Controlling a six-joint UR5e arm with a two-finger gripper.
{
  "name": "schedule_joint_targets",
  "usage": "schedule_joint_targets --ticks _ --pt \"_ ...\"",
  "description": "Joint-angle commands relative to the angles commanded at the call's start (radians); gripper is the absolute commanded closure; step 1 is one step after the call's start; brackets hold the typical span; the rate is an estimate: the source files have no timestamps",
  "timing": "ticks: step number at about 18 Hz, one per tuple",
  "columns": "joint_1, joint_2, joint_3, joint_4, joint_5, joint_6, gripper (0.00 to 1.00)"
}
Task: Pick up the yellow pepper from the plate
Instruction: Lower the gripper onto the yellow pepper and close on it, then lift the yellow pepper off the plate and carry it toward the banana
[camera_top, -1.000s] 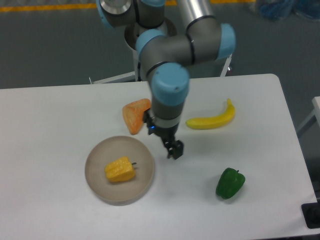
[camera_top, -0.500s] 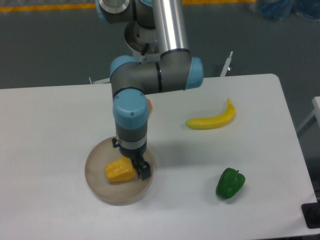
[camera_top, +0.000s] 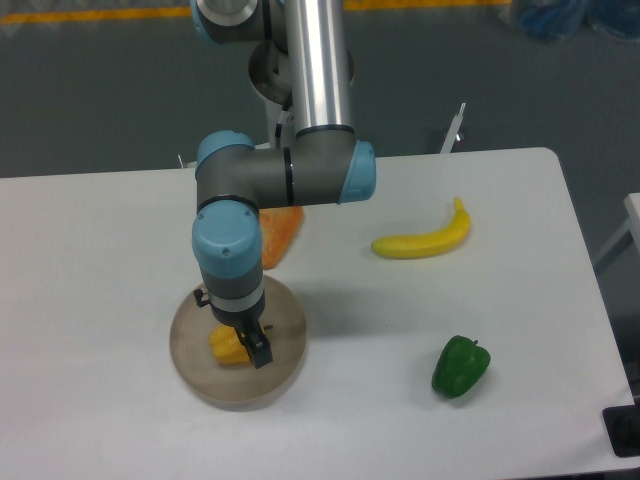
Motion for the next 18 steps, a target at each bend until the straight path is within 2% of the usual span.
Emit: schedule_joint_targets --ticks 2,6,7,9,10,11,15,18 --pt "-0.006 -0.015 0.000 0.003 -0.003 -0.038 0.00" --pt "-0.009 -0.035 -0.002 0.043 -0.006 -0.032 0.00" --pt "-0.009 -0.035 -0.002 0.041 -0.005 -0.032 0.15" --pt "-0.009 -0.034 -0.002 0.038 -0.006 -0.041 0.63" --pt "-0.009 -0.029 0.000 0.038 -0.009 -0.042 0.77" --pt "-0.008 -0.023 0.002 0.037 -0.012 -0.040 0.86" --pt "0.000 0.015 0.018 0.028 -0.002 -0.043 0.87" --pt "0.063 0.079 0.026 -0.008 -0.005 -0.042 0.87"
